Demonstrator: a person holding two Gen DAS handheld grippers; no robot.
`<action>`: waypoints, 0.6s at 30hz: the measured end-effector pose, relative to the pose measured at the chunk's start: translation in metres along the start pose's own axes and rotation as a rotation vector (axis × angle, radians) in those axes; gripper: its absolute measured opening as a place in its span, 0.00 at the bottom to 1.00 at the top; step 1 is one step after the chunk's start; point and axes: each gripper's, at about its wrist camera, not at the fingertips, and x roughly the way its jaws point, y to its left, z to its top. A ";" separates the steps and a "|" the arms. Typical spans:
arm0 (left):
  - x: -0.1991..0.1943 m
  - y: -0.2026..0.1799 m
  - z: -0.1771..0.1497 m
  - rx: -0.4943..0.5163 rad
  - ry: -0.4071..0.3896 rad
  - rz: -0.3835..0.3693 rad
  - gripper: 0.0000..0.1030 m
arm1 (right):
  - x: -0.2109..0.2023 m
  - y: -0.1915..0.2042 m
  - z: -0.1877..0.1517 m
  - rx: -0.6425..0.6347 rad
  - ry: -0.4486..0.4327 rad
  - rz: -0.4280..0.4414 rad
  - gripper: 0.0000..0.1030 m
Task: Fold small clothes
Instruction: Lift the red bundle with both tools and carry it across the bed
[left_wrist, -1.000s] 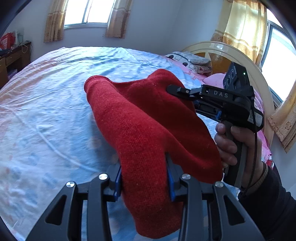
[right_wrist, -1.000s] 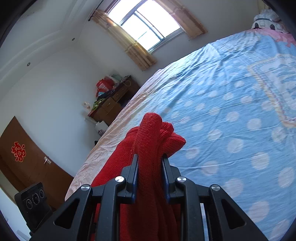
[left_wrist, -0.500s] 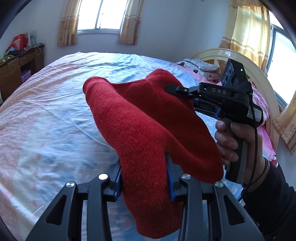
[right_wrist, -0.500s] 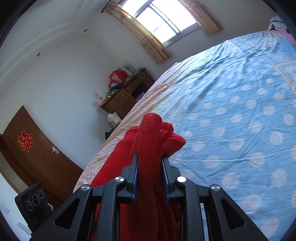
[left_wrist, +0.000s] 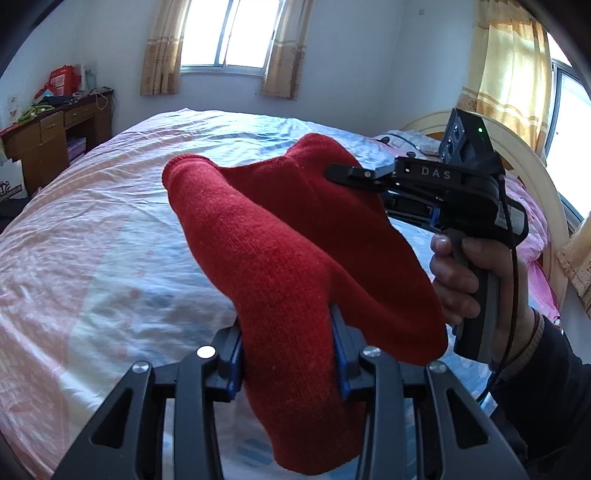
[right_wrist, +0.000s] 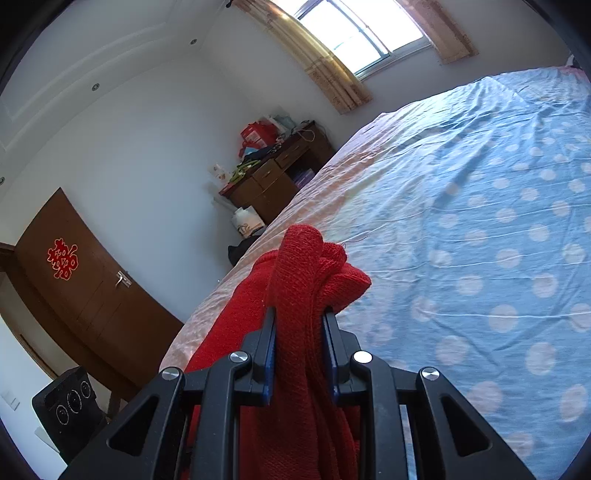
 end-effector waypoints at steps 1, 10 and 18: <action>-0.001 0.003 -0.001 -0.004 -0.001 0.003 0.39 | 0.004 0.003 -0.001 -0.002 0.005 0.003 0.21; -0.004 0.015 -0.005 -0.055 -0.011 0.031 0.39 | 0.039 0.018 -0.005 -0.023 0.057 0.016 0.21; -0.002 0.026 -0.010 -0.084 -0.009 0.063 0.39 | 0.073 0.029 -0.010 -0.034 0.109 0.028 0.21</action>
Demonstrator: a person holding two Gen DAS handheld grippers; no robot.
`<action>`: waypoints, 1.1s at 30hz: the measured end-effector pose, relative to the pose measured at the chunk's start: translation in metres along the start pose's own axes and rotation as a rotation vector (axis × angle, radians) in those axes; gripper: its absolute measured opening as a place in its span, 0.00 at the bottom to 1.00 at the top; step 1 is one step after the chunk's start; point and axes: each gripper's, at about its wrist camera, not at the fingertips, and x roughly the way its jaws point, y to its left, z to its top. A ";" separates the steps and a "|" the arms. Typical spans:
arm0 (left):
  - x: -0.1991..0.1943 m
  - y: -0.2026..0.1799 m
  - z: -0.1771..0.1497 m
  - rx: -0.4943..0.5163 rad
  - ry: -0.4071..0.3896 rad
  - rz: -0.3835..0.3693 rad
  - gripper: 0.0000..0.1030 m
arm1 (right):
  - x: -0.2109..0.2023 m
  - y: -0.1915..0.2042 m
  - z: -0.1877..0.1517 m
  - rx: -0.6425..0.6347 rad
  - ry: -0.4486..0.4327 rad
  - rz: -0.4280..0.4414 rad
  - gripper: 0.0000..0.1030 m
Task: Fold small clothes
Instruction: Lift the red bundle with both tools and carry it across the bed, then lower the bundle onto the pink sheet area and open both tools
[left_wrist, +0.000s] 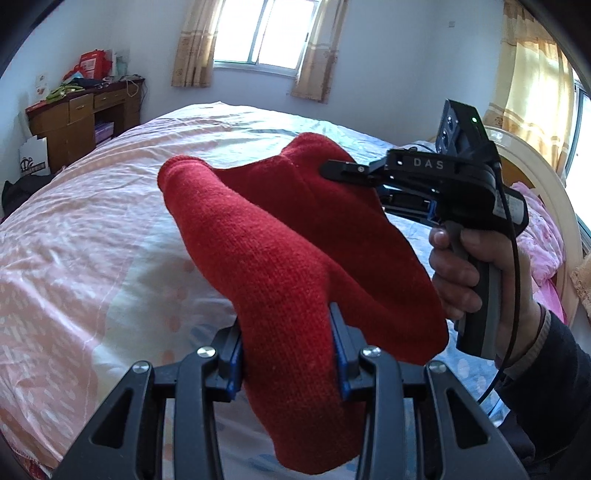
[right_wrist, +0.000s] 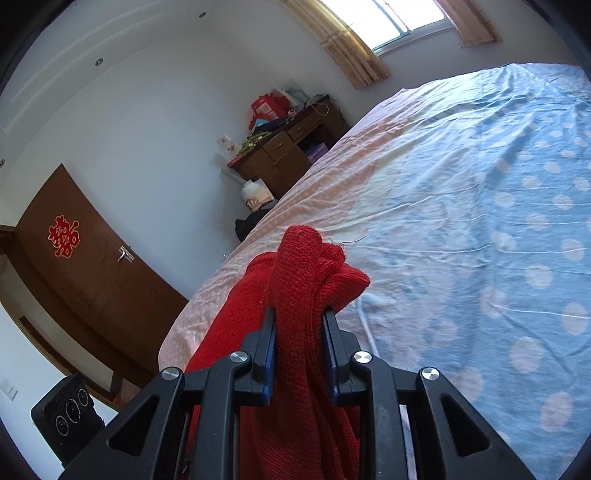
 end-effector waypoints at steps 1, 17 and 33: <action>0.000 0.001 -0.002 -0.004 0.001 0.002 0.39 | 0.004 0.001 -0.001 0.000 0.006 0.001 0.21; 0.002 0.022 -0.030 -0.051 0.045 0.016 0.39 | 0.035 -0.012 -0.011 0.040 0.082 -0.015 0.21; -0.045 0.006 -0.027 0.030 -0.039 0.118 0.65 | 0.024 -0.024 -0.019 0.039 0.051 -0.141 0.28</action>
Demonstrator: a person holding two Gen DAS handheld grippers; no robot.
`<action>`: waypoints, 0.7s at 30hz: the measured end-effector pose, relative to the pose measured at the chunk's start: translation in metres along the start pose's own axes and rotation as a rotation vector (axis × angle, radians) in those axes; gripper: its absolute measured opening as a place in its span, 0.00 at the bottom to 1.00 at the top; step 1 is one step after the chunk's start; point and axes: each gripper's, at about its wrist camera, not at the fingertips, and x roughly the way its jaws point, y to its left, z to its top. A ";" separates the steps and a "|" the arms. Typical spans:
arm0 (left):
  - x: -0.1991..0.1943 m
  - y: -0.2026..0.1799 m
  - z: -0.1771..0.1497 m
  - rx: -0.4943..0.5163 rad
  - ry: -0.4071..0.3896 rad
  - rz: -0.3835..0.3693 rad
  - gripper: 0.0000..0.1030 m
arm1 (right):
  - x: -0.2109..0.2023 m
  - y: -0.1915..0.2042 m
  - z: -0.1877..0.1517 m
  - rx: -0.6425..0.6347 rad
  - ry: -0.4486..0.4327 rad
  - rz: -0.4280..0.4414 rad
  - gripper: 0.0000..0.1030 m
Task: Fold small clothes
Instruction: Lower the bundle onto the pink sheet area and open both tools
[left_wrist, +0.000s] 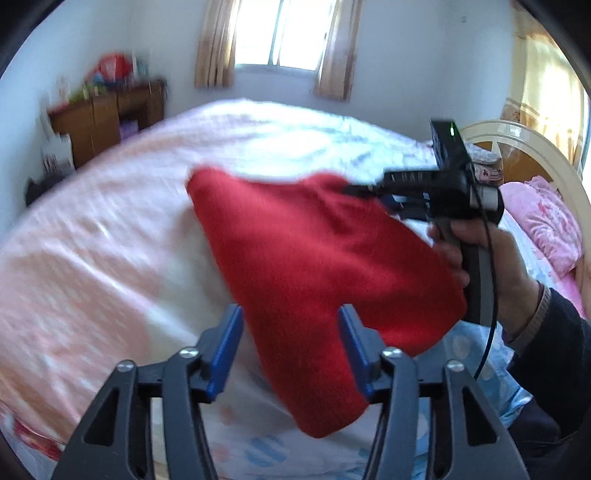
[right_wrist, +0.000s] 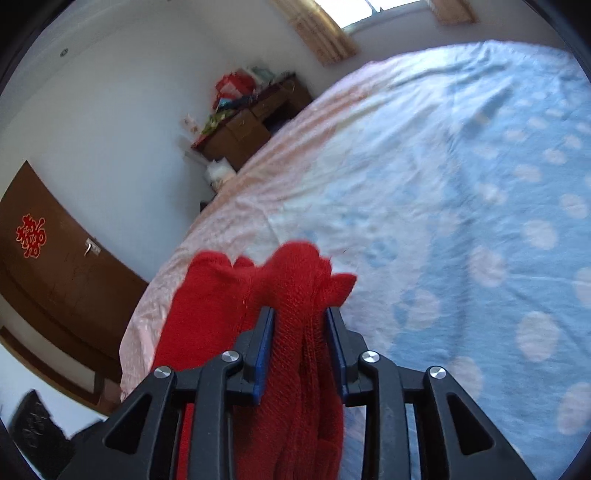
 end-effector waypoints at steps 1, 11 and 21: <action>-0.007 -0.002 0.004 0.012 -0.028 0.017 0.69 | -0.007 0.002 0.000 -0.012 -0.016 -0.004 0.29; 0.029 0.012 0.022 -0.058 -0.046 0.113 0.81 | -0.053 0.057 -0.041 -0.148 0.013 0.235 0.54; 0.037 0.012 -0.013 -0.127 -0.041 0.148 0.98 | -0.043 -0.020 -0.068 0.094 -0.021 0.338 0.51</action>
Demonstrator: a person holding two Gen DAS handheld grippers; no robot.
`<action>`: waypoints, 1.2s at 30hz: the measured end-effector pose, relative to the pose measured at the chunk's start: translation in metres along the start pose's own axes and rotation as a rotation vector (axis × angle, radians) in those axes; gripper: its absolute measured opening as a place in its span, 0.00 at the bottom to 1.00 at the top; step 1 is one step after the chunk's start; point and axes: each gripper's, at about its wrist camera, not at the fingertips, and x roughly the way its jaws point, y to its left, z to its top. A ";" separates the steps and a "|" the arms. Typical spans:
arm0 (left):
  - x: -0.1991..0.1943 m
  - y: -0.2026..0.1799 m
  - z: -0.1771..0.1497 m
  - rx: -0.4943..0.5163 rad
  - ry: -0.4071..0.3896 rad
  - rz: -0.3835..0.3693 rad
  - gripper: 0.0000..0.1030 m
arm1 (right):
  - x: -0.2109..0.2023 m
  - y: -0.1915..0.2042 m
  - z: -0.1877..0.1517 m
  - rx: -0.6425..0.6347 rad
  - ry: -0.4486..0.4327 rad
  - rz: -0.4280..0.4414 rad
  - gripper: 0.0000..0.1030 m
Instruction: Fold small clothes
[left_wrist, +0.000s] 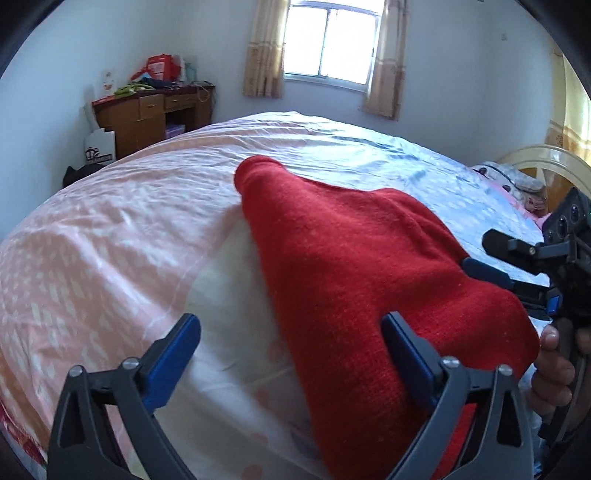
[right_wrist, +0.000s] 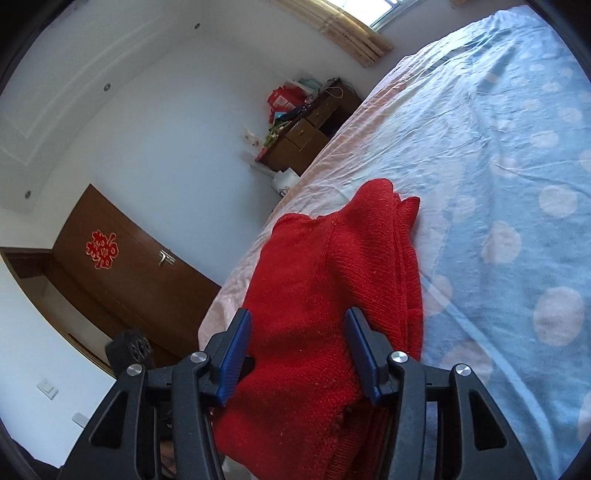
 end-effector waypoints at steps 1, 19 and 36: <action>0.001 0.002 0.002 -0.003 0.009 0.000 0.98 | -0.003 0.000 -0.001 0.008 -0.003 -0.002 0.52; -0.118 -0.033 0.037 0.093 -0.176 -0.013 1.00 | -0.139 0.154 -0.042 -0.413 -0.371 -0.537 0.75; -0.120 -0.035 0.037 0.097 -0.172 -0.004 1.00 | -0.141 0.169 -0.050 -0.433 -0.384 -0.529 0.75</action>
